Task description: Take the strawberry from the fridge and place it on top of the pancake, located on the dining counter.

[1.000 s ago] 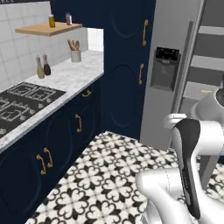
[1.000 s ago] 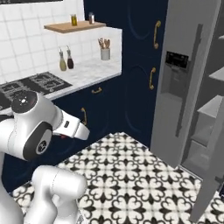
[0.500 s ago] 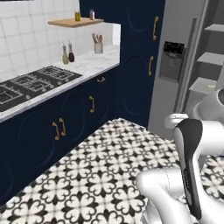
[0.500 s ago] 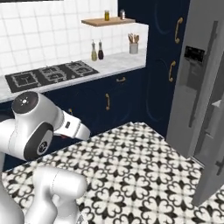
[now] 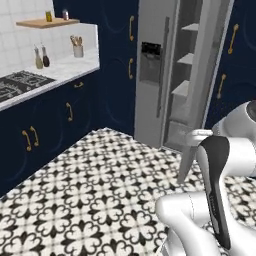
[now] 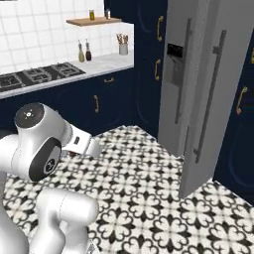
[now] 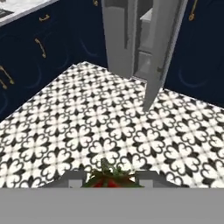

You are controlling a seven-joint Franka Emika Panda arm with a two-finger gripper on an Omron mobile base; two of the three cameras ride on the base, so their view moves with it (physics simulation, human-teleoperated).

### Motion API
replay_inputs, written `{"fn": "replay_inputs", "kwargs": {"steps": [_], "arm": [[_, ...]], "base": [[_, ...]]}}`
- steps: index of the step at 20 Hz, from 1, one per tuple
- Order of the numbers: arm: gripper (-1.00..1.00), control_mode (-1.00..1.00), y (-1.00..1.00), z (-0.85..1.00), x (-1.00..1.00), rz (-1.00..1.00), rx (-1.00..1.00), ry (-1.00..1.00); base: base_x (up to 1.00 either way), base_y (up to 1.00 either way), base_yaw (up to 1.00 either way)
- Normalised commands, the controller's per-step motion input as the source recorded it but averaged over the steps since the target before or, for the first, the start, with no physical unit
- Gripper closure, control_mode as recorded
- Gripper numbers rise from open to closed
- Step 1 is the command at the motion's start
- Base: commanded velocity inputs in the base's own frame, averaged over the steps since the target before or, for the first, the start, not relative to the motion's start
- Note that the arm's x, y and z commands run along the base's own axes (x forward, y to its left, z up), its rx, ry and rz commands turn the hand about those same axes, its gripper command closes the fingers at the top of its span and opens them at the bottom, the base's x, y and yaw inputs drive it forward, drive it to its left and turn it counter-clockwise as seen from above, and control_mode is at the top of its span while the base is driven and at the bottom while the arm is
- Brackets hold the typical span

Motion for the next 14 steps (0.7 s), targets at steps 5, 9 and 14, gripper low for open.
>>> {"fn": "replay_inputs", "kwargs": {"steps": [5,9,14], "arm": [[1.0,1.0,0.0,0.0,0.0,0.0,0.0,0.0],[1.0,1.0,0.0,0.0,0.0,0.0,0.0,0.0],[1.0,1.0,0.0,0.0,0.0,0.0,0.0,0.0]], "base": [[-0.73,-0.73,-0.56],[-0.48,-0.71,-0.64],[-0.23,-0.82,-0.66]]}}
